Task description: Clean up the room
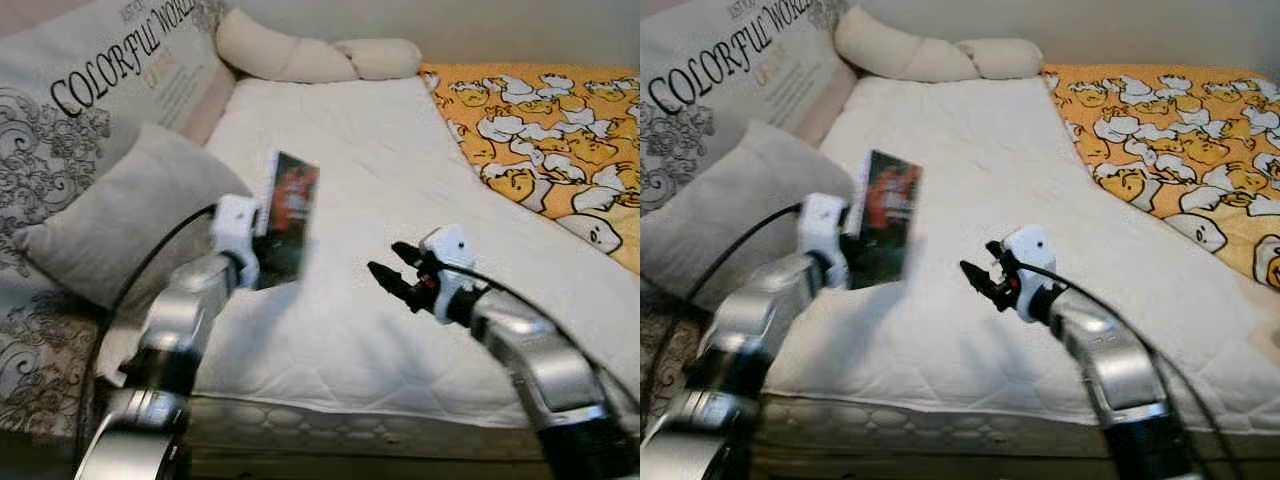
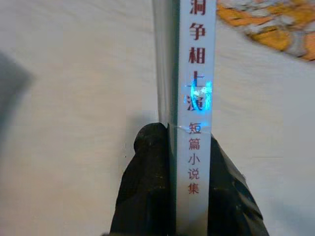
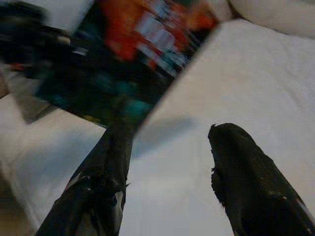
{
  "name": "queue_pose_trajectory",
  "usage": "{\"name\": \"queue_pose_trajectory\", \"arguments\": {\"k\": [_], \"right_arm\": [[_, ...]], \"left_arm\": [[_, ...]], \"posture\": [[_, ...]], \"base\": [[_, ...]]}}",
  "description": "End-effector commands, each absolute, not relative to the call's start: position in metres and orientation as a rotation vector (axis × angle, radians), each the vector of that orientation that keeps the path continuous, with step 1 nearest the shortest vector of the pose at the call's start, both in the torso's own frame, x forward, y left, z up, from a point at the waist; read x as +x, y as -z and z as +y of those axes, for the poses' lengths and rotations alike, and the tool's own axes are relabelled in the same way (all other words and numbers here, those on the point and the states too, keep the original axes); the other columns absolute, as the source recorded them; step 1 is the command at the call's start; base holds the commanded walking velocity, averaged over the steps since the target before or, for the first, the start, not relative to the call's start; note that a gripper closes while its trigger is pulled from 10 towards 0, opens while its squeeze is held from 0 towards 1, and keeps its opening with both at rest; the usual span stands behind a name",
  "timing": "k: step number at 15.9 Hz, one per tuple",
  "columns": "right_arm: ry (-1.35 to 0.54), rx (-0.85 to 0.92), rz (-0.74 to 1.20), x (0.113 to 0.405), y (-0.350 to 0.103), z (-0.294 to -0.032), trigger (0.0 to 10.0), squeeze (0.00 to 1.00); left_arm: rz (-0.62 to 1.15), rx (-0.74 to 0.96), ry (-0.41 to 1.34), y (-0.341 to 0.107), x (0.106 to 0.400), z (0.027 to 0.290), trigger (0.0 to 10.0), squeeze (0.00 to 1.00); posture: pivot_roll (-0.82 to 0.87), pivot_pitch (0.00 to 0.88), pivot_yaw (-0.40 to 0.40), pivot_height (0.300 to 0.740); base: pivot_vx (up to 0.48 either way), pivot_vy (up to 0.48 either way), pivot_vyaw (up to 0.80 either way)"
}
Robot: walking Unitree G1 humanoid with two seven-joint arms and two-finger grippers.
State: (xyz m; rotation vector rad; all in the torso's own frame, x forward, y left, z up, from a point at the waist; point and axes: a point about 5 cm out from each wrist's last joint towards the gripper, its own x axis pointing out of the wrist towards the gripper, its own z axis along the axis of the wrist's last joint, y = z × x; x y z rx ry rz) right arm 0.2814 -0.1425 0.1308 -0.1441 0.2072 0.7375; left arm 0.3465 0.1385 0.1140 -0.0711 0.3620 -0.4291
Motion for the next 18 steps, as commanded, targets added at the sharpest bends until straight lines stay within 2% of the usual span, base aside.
{"name": "queue_pose_trajectory", "arguments": {"k": [1, 4, 6, 8, 12, 18], "right_arm": [[-0.801, -0.175, 0.223, 0.278, -0.138, -0.146, 10.0, 0.0], [-0.884, -0.205, 0.259, 0.268, -0.147, -0.154, 10.0, 0.0], [-0.936, -0.209, 0.293, 0.257, -0.152, -0.157, 10.0, 0.0], [-0.986, -0.169, 0.344, 0.24, -0.156, -0.157, 10.0, 0.0], [-1.019, -0.191, 0.439, 0.215, -0.153, -0.166, 10.0, 0.0], [-1.013, -0.178, 0.531, 0.192, -0.151, -0.167, 10.0, 0.0]], "left_arm": [[0.316, -0.149, 0.454, -0.126, 0.358, 0.139, 10.0, 0.0], [0.354, -0.352, 0.476, -0.127, 0.372, 0.134, 10.0, 0.0], [0.418, -0.397, 0.486, -0.119, 0.374, 0.128, 10.0, 0.0], [0.508, -0.436, 0.5, -0.104, 0.37, 0.122, 10.0, 0.0], [0.604, -0.397, 0.531, -0.085, 0.36, 0.116, 10.0, 0.0], [0.628, -0.257, 0.465, -0.077, 0.36, 0.137, 10.0, 0.0]], "posture": [[-0.16, 0.0, 0.035, 0.74], [-0.2, 0.0, 0.056, 0.74], [-0.23, 0.0, 0.061, 0.74], [-0.27, 0.039, 0.064, 0.74], [-0.32, 0.1, 0.064, 0.74], [-0.36, 0.143, 0.064, 0.74]], "base": [[0.0, 0.0, 0.0], [0.0, 0.0, 0.0], [0.0, 0.0, 0.0], [0.0, 0.0, 0.0], [0.0, 0.0, 0.0], [0.0, 0.0, 0.0]]}}
